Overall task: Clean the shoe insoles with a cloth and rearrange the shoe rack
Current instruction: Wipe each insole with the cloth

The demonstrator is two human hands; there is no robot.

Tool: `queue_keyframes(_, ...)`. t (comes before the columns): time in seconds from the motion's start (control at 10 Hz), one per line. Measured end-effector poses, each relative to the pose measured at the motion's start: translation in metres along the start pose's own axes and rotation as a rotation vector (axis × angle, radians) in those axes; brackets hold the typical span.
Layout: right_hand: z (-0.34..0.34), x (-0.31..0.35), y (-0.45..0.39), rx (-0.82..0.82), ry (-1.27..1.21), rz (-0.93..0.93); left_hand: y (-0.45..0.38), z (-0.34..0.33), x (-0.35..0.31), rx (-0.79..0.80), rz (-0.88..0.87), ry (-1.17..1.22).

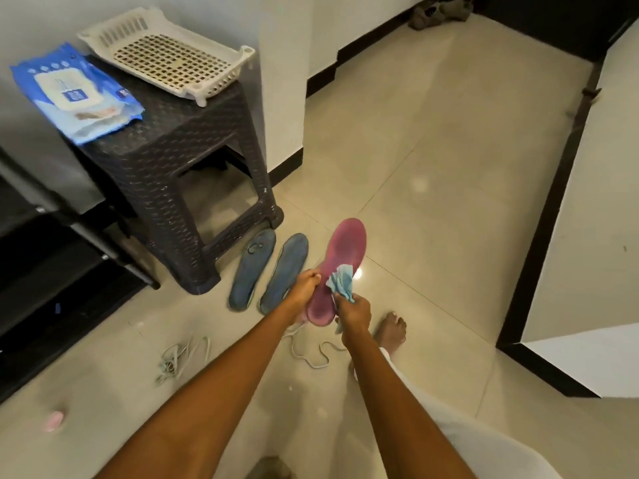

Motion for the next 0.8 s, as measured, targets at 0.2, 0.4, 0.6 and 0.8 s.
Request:
queue_keyframes(0.2,-0.002,-0.057,-0.126,-0.033,-0.109,-0.234,-0.073,-0.044,0.087,0.184,0.095,-0.068)
queue_keyframes(0.4,-0.02,-0.097,-0.216,-0.043,0.037,-0.33,-0.128,-0.061,0.167,0.052,0.229,-0.148)
queue_keyframes(0.6,-0.025,-0.117,-0.227,-0.141,0.114,-0.253,-0.114,-0.062,0.181,0.159,0.148,-0.204)
queue_keyframes(0.8,-0.023,-0.082,-0.157,-0.102,-0.013,-0.053,-0.099,-0.041,0.146,0.057,0.226,-0.233)
Point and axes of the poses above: each hand's wrist, its own y-axis away from the middle knuckle, its own z-axis out of the back of the hand, x = y × z, the point moved 5 cm from there along -y, towards the middle knuckle, and after that the axes turned 13 degrees about -z, right-handed, at the moved point
